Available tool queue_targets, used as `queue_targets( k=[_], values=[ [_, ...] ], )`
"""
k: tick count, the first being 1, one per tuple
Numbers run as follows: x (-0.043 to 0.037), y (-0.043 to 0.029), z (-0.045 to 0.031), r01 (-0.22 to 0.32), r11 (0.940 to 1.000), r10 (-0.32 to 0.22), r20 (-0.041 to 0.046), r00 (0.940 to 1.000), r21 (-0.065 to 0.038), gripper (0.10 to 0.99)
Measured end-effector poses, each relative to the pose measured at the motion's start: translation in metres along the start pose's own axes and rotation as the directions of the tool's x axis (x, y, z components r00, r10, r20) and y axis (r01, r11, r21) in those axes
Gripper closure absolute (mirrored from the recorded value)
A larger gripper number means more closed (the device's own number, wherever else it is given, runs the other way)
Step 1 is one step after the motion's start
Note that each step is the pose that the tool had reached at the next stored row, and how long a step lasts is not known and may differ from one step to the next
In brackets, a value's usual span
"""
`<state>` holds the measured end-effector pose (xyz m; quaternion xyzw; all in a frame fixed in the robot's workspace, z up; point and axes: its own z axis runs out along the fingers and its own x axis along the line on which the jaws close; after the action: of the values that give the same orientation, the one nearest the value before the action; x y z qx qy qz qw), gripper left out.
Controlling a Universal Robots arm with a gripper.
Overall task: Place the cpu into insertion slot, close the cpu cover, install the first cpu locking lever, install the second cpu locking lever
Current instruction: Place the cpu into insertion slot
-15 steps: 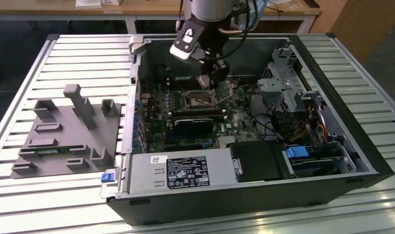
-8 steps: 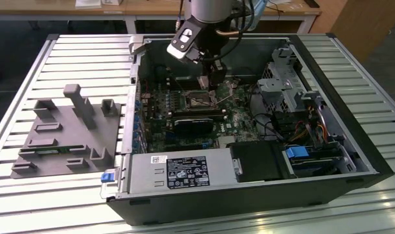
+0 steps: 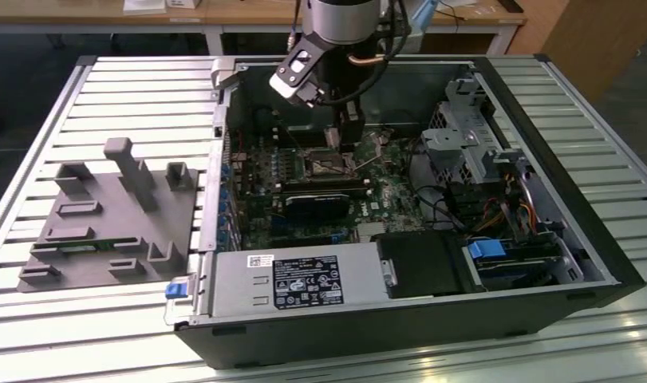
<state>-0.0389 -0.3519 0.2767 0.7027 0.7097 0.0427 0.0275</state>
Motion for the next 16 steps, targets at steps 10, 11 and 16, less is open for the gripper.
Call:
queue_targets(
  k=[10,11,16],
  values=[
    [-0.0002,-0.0037,0.0119,0.014,0.9999,-0.014,-0.0104,0.9999,-0.004,0.549],
    [-0.0002,-0.0039,0.0128,0.025,0.9997,-0.025,-0.0118,0.9996,-0.003,0.549],
    [0.0002,-0.0046,0.0179,0.057,0.9984,-0.057,-0.0152,0.9982,-0.003,0.549]
  ],
)
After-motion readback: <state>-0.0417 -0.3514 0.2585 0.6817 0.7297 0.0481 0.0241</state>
